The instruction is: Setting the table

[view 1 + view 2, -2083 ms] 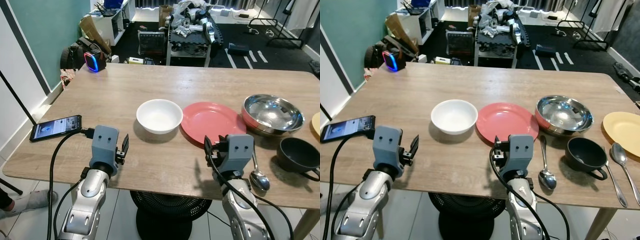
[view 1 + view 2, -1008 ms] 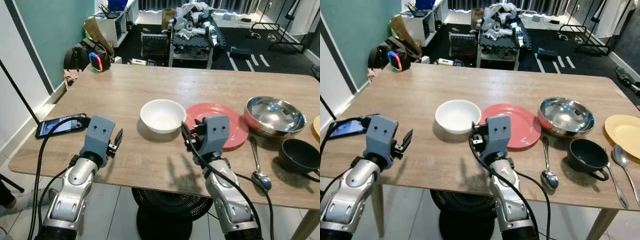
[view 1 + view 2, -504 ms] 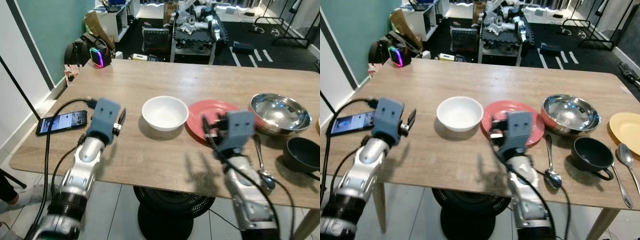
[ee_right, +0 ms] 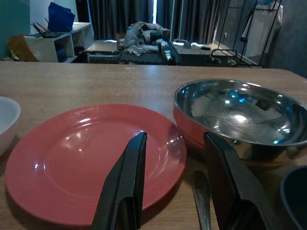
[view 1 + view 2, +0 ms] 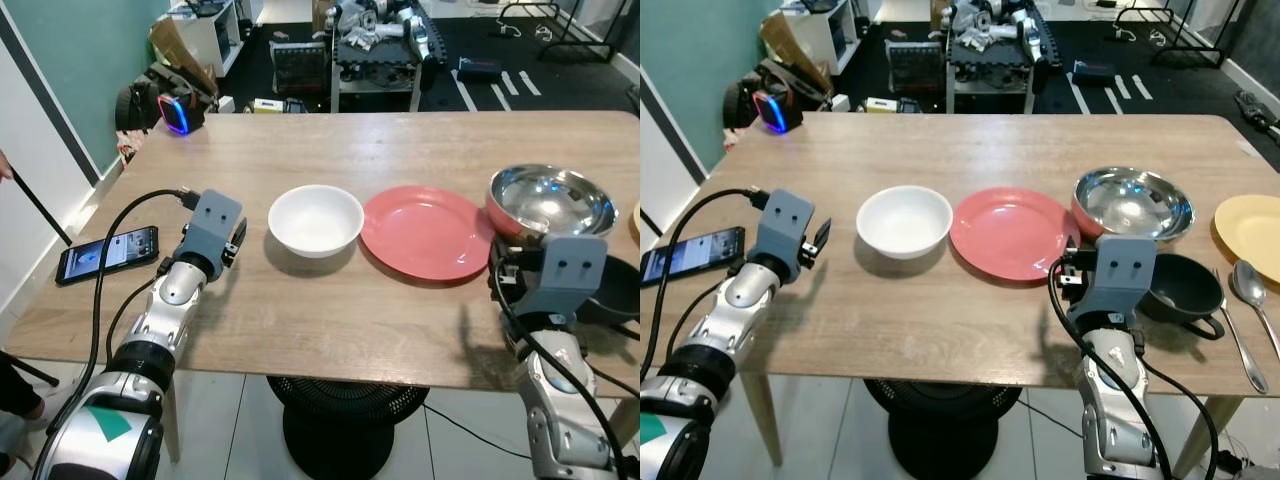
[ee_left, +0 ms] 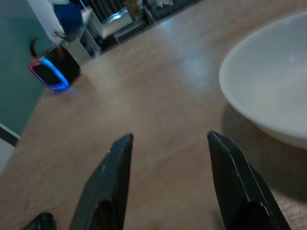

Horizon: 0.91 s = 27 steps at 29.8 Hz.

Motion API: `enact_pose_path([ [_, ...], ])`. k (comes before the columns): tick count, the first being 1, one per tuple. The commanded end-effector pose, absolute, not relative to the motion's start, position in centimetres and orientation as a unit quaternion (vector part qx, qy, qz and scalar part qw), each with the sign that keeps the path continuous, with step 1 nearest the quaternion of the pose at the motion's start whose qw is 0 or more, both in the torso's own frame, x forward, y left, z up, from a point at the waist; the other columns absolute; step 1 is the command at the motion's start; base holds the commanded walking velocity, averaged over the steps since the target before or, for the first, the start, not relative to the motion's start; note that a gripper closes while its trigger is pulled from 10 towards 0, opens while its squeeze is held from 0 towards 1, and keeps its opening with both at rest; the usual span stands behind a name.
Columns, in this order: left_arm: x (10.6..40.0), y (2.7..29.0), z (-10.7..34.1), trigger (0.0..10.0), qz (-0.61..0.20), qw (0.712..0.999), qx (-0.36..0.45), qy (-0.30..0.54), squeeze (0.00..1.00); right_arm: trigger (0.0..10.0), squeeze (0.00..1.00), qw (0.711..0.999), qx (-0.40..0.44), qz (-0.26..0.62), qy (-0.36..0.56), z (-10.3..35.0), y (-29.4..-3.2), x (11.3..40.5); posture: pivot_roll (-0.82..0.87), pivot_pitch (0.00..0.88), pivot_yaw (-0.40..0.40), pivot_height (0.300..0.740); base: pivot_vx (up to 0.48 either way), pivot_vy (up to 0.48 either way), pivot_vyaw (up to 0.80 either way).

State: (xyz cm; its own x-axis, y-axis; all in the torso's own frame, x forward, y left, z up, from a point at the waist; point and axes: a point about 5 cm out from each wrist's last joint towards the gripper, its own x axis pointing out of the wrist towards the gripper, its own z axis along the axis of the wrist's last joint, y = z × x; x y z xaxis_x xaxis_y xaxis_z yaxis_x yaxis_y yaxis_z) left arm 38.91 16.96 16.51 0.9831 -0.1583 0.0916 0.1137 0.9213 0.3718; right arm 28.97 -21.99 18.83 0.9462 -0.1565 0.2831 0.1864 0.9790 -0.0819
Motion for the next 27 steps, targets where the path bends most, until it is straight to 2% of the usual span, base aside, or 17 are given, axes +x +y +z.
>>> enact_pose_path([
  [1, 38.8, 17.6, 15.8, 10.0, -0.066, 0.977, 0.200, -0.044, 0.00, 10.0, 0.00, 0.985, -0.054, -0.089, -0.136, 18.7, -21.9, 28.6, -0.16, 0.072, 0.169, 0.740, 0.000, 0.000, 0.00],
  [6, 38.7, 17.5, 14.9, 10.0, -0.068, 0.975, 0.208, -0.027, 0.00, 10.0, 0.00, 0.985, -0.059, -0.089, -0.134, 18.7, -21.8, 28.3, -0.18, 0.085, 0.164, 0.740, 0.000, 0.000, 0.00],
  [13, 38.2, 16.9, 13.5, 10.0, -0.101, 0.962, 0.255, -0.009, 0.00, 10.0, 0.00, 0.985, -0.074, -0.105, -0.119, 18.1, -23.3, 27.6, -0.19, 0.100, 0.159, 0.740, 0.000, 0.000, 0.00],
  [27, 37.8, 16.2, 11.9, 10.0, -0.134, 0.943, 0.303, 0.027, 0.00, 10.0, 0.00, 0.987, -0.081, -0.098, -0.102, 17.6, -23.3, 27.3, -0.20, 0.122, 0.130, 0.740, 0.000, 0.000, 0.00],
])
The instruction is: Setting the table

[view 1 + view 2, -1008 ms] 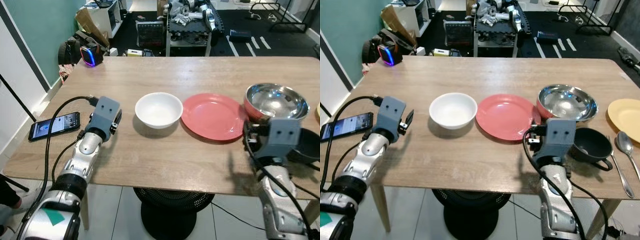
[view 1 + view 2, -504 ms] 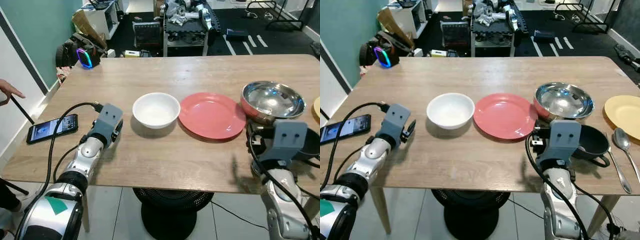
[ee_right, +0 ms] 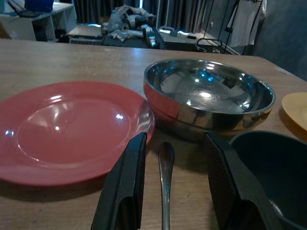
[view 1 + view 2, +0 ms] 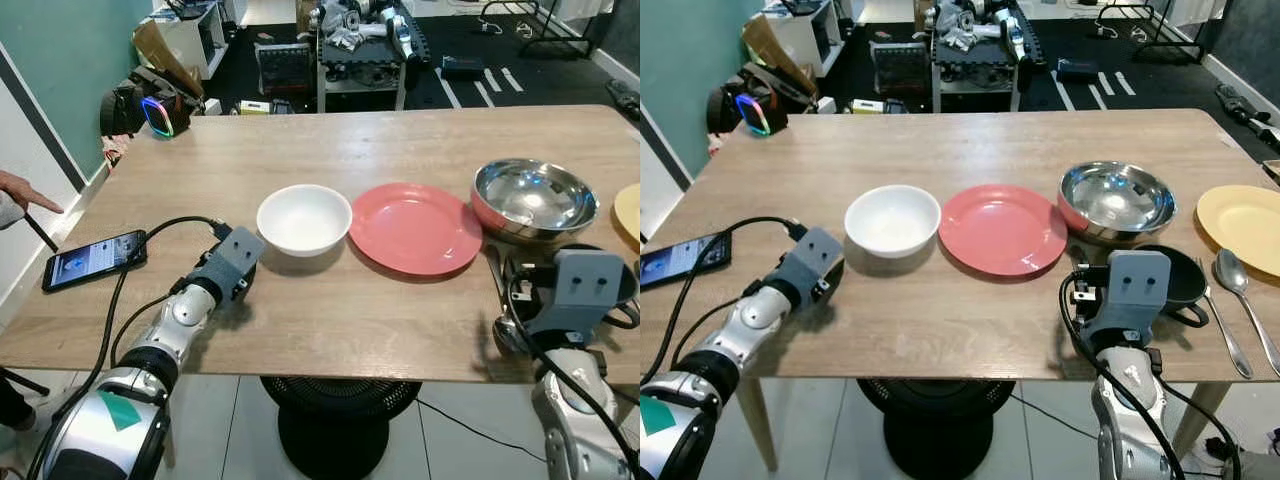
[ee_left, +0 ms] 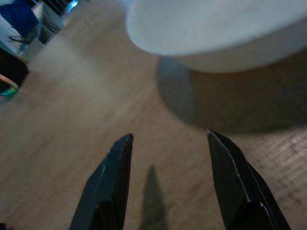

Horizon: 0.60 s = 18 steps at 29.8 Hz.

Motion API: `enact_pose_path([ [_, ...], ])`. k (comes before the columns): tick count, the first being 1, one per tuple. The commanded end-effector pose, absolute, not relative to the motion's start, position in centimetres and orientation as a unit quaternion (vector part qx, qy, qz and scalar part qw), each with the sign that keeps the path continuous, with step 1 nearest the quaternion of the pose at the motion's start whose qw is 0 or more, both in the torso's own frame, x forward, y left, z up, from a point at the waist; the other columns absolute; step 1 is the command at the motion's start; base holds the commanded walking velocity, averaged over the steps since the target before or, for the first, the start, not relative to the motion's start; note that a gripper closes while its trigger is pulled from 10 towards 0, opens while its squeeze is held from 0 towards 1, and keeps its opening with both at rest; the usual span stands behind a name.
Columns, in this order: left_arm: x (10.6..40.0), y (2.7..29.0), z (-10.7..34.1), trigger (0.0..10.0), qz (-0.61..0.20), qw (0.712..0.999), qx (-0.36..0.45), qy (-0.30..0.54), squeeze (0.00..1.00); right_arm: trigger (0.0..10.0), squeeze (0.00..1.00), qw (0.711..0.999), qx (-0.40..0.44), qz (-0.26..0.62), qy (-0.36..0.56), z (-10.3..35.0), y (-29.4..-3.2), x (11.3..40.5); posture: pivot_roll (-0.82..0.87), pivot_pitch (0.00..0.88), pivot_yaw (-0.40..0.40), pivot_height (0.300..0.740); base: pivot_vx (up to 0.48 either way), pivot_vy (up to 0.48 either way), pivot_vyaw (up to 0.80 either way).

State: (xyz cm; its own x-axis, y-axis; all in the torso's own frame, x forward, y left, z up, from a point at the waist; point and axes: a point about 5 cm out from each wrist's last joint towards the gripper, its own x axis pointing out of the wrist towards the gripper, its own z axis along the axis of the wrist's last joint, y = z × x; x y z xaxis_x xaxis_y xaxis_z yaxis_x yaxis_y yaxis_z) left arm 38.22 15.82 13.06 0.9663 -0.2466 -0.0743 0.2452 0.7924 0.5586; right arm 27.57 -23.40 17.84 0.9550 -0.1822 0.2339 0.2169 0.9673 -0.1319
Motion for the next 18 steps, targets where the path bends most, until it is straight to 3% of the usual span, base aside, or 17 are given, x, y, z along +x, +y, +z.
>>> enact_pose_path([
  [1, 37.8, 16.2, 11.8, 10.0, -0.134, 0.944, 0.301, 0.031, 0.00, 10.0, 0.00, 0.987, -0.082, -0.097, -0.101, 17.6, -23.3, 27.3, -0.21, 0.124, 0.129, 0.740, 0.000, 0.000, 0.00],
  [12, 37.9, 15.8, 11.8, 10.0, -0.145, 0.947, 0.284, 0.042, 0.00, 10.0, 0.00, 0.986, -0.090, -0.097, -0.097, 17.7, -23.7, 27.0, -0.23, 0.132, 0.122, 0.740, 0.000, 0.000, 0.00],
  [18, 38.3, 15.6, 12.9, 10.0, -0.135, 0.934, 0.330, 0.002, 0.00, 10.0, 0.00, 0.987, -0.089, -0.098, -0.096, 17.7, -23.6, 27.1, -0.23, 0.133, 0.125, 0.740, 0.000, 0.000, 0.00],
])
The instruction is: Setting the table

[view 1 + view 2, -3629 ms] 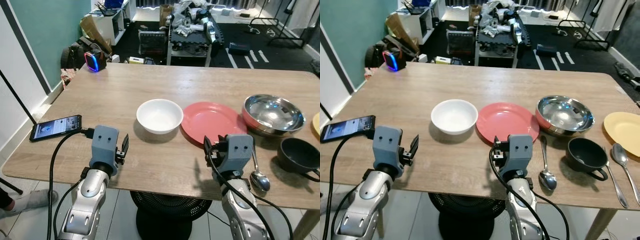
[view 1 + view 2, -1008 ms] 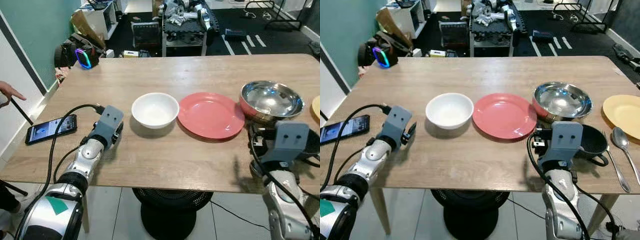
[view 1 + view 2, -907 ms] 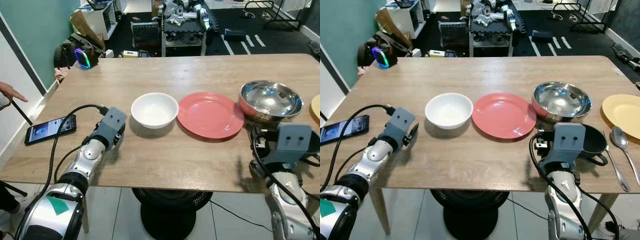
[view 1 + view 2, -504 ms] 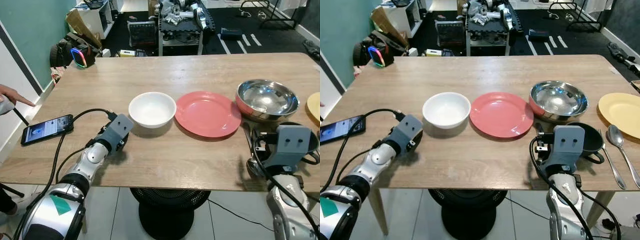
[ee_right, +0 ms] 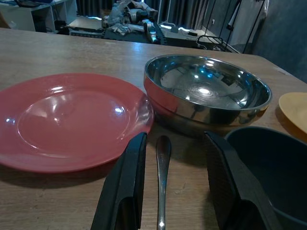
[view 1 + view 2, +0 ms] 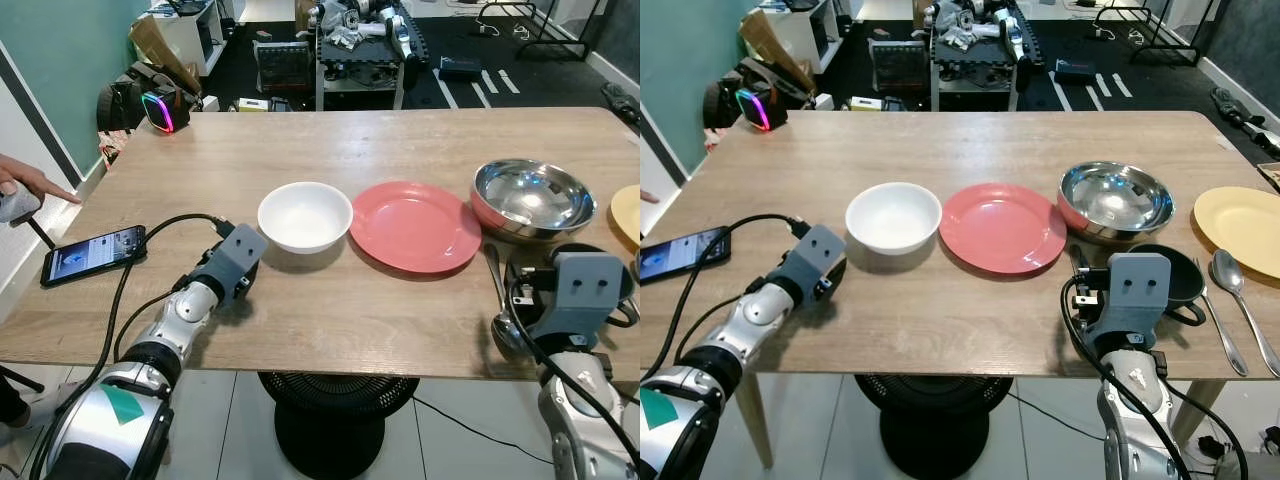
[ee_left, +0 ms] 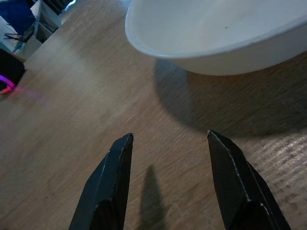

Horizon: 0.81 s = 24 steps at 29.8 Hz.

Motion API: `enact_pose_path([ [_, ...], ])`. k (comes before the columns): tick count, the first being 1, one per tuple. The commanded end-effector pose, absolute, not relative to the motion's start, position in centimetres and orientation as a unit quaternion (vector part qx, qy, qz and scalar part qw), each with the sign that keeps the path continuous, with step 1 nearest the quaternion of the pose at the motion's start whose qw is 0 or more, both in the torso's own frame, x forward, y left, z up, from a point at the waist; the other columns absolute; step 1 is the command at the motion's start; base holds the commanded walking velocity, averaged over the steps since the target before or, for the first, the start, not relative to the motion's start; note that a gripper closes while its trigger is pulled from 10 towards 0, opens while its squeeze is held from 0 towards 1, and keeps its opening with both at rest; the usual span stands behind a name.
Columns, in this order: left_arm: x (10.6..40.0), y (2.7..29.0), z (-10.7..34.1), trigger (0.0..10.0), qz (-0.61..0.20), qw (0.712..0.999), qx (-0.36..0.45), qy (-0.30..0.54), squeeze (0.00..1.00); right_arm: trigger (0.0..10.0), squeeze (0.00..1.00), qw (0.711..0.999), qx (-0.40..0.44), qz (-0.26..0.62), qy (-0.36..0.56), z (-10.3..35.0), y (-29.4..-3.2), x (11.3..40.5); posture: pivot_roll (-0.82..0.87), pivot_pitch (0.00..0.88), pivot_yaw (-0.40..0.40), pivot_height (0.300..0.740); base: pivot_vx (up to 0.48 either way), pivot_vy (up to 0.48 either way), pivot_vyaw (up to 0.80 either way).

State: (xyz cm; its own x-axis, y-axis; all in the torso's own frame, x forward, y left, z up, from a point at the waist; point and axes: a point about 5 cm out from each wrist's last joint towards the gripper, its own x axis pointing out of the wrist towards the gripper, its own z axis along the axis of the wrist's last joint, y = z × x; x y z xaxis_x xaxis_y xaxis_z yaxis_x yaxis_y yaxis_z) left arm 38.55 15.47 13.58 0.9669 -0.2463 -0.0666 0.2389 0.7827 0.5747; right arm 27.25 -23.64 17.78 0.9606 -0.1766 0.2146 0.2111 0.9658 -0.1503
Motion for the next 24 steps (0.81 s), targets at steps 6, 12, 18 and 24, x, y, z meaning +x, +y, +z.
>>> enact_pose_path([
  [6, 38.6, 15.9, 13.8, 10.0, -0.119, 0.911, 0.394, -0.025, 0.00, 10.0, 0.00, 0.987, -0.089, -0.095, -0.095, 17.7, -23.5, 27.1, -0.24, 0.136, 0.123, 0.740, 0.000, 0.000, 0.00],
  [12, 38.9, 16.3, 14.6, 10.0, -0.089, 0.907, 0.410, -0.039, 0.00, 10.0, 0.00, 0.987, -0.090, -0.096, -0.095, 17.8, -23.6, 27.1, -0.24, 0.137, 0.123, 0.740, 0.000, 0.000, 0.00],
  [18, 39.5, 17.7, 15.6, 10.0, -0.010, 0.960, 0.280, -0.017, 0.00, 10.0, 0.00, 0.987, -0.090, -0.096, -0.095, 17.8, -23.5, 27.0, -0.26, 0.143, 0.121, 0.740, 0.000, 0.000, 0.00],
  [24, 40.1, 18.6, 17.0, 10.0, 0.048, 0.983, 0.179, -0.016, 0.00, 10.0, 0.00, 0.987, -0.092, -0.095, -0.094, 17.9, -23.5, 26.7, -0.29, 0.150, 0.122, 0.740, 0.000, 0.000, 0.00],
])
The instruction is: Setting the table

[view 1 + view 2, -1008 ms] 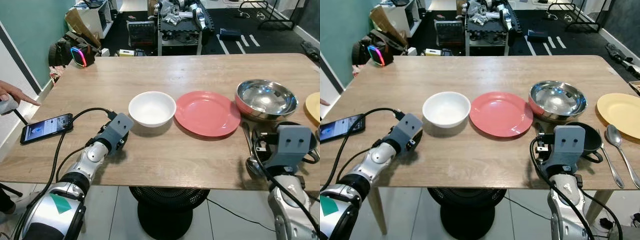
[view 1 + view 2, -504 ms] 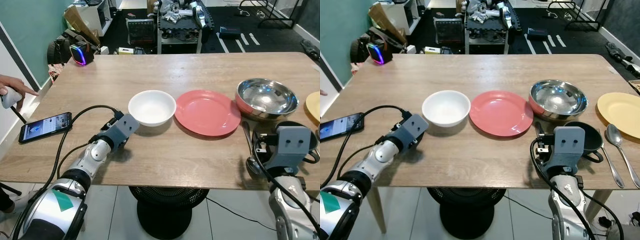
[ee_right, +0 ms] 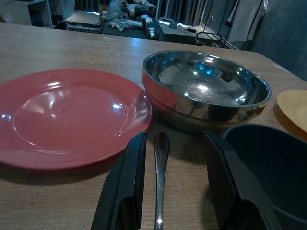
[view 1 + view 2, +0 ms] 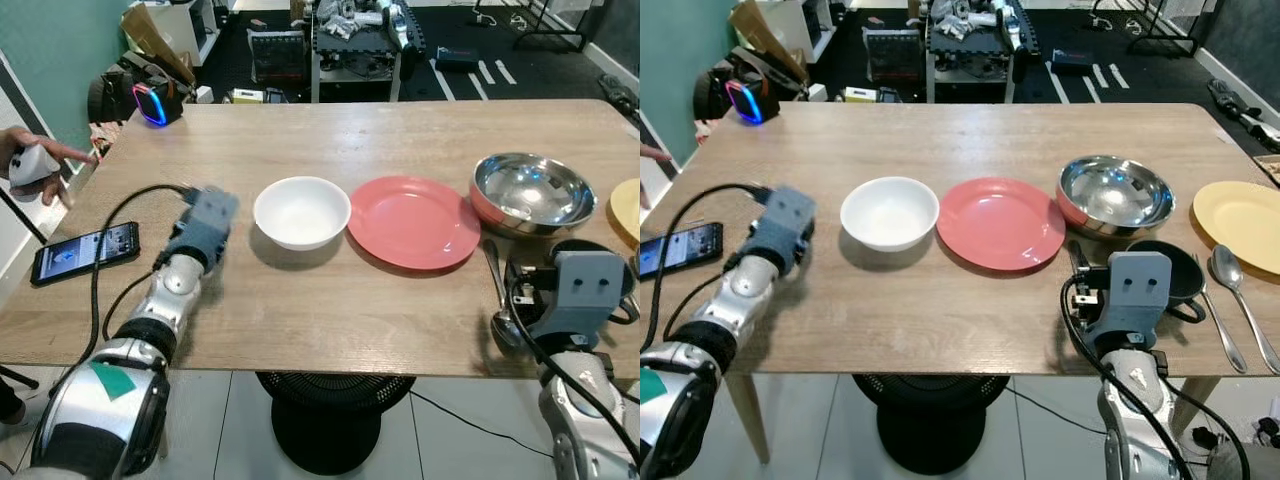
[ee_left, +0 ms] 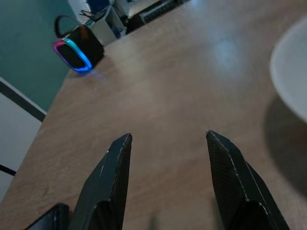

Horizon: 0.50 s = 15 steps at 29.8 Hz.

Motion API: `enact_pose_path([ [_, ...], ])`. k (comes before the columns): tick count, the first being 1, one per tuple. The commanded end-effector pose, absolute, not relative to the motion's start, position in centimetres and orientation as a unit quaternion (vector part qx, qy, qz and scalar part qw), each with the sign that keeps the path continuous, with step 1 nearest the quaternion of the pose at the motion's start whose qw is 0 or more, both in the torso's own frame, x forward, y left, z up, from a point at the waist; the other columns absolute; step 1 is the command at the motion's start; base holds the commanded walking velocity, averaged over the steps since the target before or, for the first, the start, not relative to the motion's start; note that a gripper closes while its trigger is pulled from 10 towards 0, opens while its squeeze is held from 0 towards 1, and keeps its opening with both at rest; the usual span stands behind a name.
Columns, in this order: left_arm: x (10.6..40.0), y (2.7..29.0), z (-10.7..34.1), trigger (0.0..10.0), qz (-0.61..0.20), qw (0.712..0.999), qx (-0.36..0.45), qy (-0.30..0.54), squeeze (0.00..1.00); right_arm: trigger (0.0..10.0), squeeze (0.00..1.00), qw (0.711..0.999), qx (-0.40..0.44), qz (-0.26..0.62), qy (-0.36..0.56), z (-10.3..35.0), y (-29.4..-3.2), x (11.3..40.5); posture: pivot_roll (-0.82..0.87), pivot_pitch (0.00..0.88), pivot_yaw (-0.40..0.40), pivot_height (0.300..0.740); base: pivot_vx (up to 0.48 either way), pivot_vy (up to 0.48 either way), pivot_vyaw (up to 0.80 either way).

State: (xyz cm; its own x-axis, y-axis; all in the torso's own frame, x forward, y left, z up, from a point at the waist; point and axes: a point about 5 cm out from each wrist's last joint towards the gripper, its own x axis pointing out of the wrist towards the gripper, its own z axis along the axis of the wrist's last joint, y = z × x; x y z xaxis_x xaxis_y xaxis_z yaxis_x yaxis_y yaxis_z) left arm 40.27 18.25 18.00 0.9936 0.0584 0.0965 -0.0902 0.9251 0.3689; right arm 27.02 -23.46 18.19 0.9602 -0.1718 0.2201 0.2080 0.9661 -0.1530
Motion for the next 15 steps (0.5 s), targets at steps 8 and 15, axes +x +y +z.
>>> enact_pose_path([
  [8, 40.4, 18.1, 17.8, 10.0, 0.041, 0.989, 0.140, -0.027, 0.00, 10.0, 0.00, 0.985, -0.097, -0.105, -0.093, 18.0, -24.0, 26.1, -0.32, 0.157, 0.126, 0.740, 0.000, 0.000, 0.00],
  [15, 40.3, 17.6, 17.4, 10.0, 0.041, 0.996, 0.081, -0.020, 0.00, 10.0, 0.00, 0.985, -0.101, -0.104, -0.091, 18.1, -24.1, 26.1, -0.34, 0.156, 0.123, 0.740, 0.000, 0.000, 0.00],
])
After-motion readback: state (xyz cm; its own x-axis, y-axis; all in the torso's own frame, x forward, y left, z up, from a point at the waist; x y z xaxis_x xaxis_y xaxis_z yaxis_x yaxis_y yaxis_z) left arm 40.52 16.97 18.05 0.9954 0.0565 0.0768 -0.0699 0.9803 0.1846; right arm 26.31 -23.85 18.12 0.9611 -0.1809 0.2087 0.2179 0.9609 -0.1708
